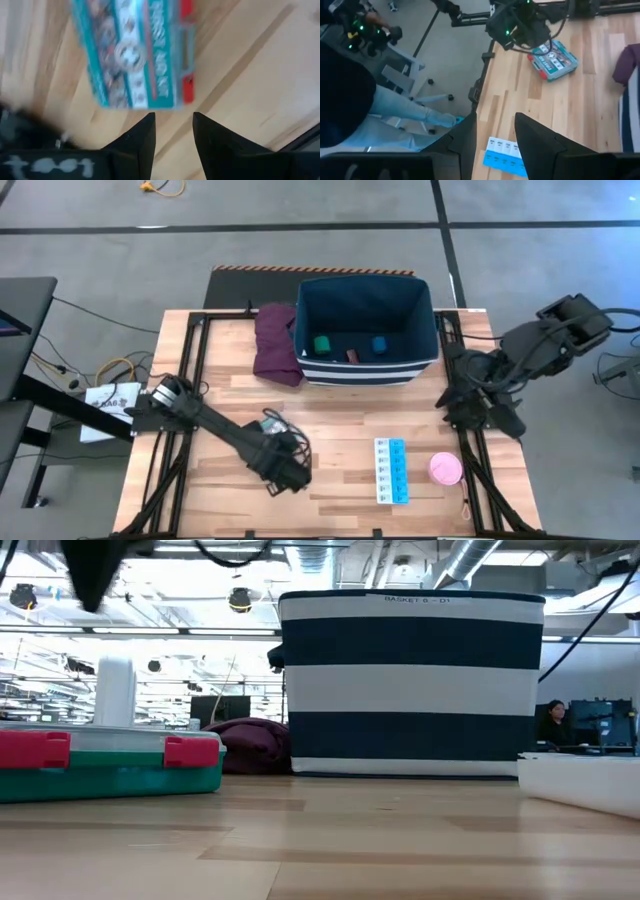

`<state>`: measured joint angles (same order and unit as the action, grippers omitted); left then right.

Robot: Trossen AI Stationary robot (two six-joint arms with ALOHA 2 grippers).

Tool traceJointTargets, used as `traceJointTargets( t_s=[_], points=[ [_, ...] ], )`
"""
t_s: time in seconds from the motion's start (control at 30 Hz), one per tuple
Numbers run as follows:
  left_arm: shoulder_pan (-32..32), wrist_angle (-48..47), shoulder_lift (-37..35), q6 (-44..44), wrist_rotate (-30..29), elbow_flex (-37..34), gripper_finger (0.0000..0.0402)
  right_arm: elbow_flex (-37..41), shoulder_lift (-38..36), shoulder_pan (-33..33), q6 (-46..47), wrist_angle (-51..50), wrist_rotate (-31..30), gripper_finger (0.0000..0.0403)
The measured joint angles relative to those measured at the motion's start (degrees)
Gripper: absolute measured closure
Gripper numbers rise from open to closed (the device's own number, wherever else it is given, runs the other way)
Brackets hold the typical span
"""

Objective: Pick & place medical supplies in basket/bin
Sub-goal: Put the green first aid kit into the blue organizer

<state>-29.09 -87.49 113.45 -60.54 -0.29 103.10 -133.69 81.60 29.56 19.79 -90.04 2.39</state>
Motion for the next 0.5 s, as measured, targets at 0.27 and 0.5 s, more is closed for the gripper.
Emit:
traceJointTargets(
  t_s=[0.27,0.5],
  points=[
    [5.83,-2.85,-2.03,13.14,-1.05,-0.33,0.0284,0.00,0.24,0.83,0.23,0.02,-0.19,0.0278],
    [10.02,-2.50,-19.46,8.62,-8.57,-8.84,0.0284,0.00,0.24,0.70,0.22,0.02,-0.88,0.0278]
  ],
)
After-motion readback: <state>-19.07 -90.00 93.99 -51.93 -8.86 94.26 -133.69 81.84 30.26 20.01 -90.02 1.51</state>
